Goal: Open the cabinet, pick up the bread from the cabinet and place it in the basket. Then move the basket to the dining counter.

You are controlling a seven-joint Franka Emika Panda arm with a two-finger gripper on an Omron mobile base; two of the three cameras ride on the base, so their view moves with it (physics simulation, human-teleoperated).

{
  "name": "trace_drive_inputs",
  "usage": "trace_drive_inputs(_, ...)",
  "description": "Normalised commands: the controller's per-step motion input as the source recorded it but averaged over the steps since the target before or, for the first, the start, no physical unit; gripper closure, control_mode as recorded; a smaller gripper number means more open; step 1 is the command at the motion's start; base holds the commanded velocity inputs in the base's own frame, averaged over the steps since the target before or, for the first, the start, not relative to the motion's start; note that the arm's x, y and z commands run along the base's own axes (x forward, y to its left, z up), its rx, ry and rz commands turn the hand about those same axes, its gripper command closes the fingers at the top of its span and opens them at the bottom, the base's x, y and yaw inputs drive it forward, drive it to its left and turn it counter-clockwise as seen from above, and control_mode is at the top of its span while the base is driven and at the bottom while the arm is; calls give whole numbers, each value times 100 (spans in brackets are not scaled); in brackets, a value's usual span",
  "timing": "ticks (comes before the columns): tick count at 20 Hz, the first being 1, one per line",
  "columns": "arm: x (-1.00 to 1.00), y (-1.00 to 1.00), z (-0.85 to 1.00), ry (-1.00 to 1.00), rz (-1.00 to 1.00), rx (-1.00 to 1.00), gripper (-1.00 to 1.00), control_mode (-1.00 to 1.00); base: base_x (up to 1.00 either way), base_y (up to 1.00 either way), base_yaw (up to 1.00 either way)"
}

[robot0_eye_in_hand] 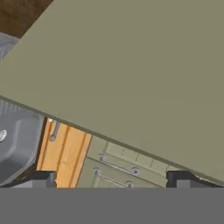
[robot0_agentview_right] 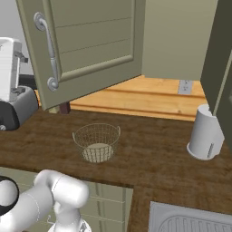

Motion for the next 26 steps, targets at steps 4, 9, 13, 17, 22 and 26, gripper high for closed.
trace_drive_inputs(4,11,23,5,-6,0,-14,-100,-100,0,0,0)
trace_drive_inputs(9,34,26,3,-15,1,-6,-100,-100,0,0,0)
trace_drive_inputs(13,49,0,0,-17,1,7,-100,-100,0,0,0)
trace_drive_inputs(17,43,-8,0,-4,2,15,-100,-100,0,0,0)
trace_drive_inputs(22,-9,-36,1,2,3,5,-100,-100,0,0,0)
trace_drive_inputs(26,-56,-66,1,1,7,0,-100,-100,0,0,0)
